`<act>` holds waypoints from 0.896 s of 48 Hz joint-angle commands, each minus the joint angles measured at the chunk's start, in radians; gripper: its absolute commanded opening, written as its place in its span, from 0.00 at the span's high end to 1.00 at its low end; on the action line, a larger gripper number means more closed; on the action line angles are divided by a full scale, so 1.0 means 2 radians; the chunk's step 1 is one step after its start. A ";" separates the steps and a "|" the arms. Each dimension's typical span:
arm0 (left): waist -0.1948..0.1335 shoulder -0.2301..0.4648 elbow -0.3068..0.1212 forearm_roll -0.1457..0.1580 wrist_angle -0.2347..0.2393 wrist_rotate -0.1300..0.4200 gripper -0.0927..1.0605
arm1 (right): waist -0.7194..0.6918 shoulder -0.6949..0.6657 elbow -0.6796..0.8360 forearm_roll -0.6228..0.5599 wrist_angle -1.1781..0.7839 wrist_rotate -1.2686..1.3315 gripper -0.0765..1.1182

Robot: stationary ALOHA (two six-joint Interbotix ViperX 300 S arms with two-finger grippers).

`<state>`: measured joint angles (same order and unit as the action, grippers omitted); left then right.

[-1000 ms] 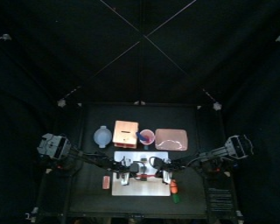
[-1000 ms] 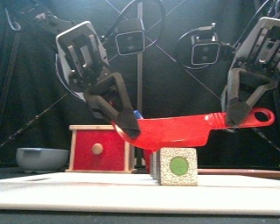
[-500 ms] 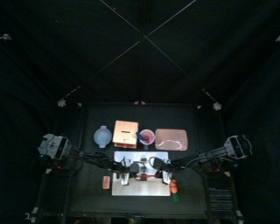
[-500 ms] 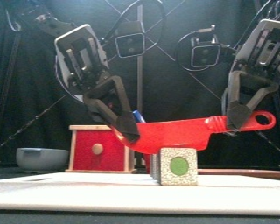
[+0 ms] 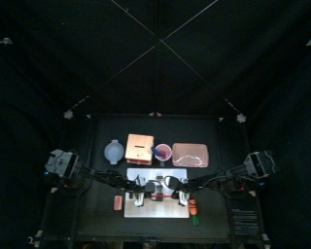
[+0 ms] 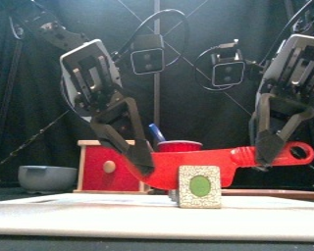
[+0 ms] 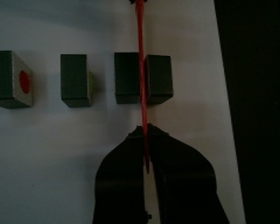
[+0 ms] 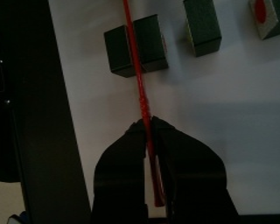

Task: Place sushi on board then cut the sushi with the knife then place the pieces on the plate
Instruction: Cut the sushi into 4 pieces

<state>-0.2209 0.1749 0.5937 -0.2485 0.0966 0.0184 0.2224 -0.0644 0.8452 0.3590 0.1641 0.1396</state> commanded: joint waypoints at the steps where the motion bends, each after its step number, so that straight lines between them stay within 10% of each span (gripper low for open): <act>1: -0.004 -0.001 -0.005 -0.004 0.002 -0.002 0.63 | 0.006 0.004 -0.005 0.002 0.002 0.002 0.65; 43: -0.018 -0.023 -0.010 -0.020 0.002 0.000 0.63 | 0.033 -0.012 -0.021 0.017 0.018 0.001 0.65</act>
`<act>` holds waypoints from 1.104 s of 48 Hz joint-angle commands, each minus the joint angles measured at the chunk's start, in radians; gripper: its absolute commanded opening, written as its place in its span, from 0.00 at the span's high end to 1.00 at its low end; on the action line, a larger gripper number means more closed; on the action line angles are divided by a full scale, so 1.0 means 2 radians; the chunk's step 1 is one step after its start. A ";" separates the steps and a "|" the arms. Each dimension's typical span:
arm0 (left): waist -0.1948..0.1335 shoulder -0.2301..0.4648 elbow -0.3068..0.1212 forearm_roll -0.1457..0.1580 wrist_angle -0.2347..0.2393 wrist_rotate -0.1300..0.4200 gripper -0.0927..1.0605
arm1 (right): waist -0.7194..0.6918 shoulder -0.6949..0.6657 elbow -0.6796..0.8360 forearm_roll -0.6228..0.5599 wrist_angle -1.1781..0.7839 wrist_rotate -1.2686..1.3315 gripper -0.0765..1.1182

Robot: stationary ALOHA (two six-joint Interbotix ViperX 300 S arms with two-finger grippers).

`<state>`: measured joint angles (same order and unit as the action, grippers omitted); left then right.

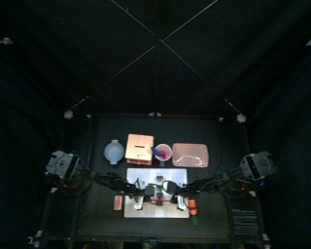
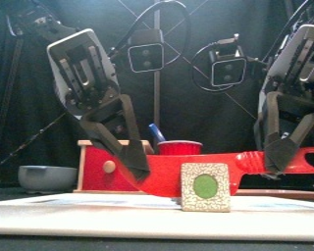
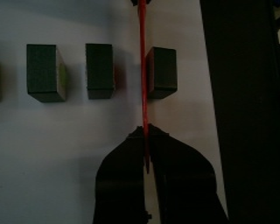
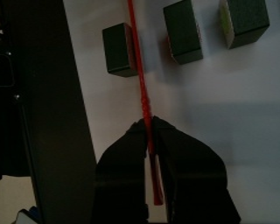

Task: Place sushi on board then cut the sushi with the knife then place the pieces on the plate
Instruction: Cut the sushi into 4 pieces

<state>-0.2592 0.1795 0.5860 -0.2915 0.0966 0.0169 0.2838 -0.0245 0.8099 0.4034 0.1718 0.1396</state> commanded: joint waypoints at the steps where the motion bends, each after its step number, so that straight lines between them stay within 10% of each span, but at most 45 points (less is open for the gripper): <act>1: 0.001 -0.028 -0.005 0.003 0.002 0.001 0.63 | 0.002 -0.037 -0.004 -0.007 0.017 0.001 0.65; 19: 0.012 -0.081 -0.003 0.084 -0.003 0.000 0.62 | -0.031 -0.151 0.010 -0.035 0.067 0.001 0.66; 39: 0.035 -0.084 -0.006 0.101 -0.008 0.002 0.29 | -0.035 -0.222 0.064 -0.031 0.077 0.003 0.66; 53: 0.048 -0.106 0.000 0.119 -0.009 0.001 0.26 | -0.039 -0.313 0.121 0.014 0.125 0.005 0.66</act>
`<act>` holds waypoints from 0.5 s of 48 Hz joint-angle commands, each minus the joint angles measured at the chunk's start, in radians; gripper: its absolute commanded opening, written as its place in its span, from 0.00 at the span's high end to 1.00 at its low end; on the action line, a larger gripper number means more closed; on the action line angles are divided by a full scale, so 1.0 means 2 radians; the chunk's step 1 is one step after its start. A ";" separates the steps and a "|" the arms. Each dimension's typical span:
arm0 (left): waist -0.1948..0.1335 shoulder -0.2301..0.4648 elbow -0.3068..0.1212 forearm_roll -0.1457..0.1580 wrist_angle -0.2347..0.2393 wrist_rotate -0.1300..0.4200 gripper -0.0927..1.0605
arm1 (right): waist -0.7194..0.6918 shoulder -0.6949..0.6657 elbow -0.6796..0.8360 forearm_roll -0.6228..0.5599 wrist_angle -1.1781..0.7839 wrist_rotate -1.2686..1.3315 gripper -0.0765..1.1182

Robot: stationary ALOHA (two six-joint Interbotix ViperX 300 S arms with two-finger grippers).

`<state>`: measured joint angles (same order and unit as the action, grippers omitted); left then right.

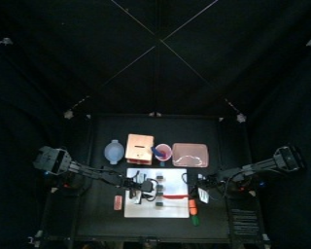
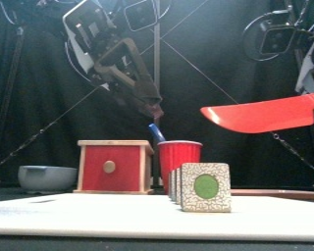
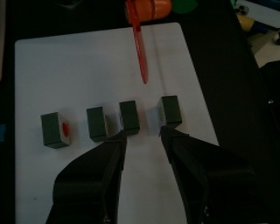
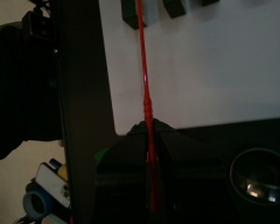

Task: Place sushi on board then cut the sushi with the knife then place the pieces on the plate
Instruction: Cut the sushi into 4 pieces

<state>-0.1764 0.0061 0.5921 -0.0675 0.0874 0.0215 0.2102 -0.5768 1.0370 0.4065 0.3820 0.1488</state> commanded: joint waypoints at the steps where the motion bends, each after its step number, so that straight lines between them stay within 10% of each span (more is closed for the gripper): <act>1: 0.007 -0.020 -0.002 0.008 -0.005 -0.002 0.26 | -0.003 -0.044 0.012 0.016 0.025 0.000 0.66; 24: 0.028 -0.028 0.036 0.009 -0.078 -0.001 0.26 | -0.039 -0.161 0.057 -0.081 0.137 0.161 0.65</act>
<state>-0.1243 -0.0291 0.6719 -0.0491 -0.0522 0.0184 0.1304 -0.8866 1.1582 0.2838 0.6443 0.4357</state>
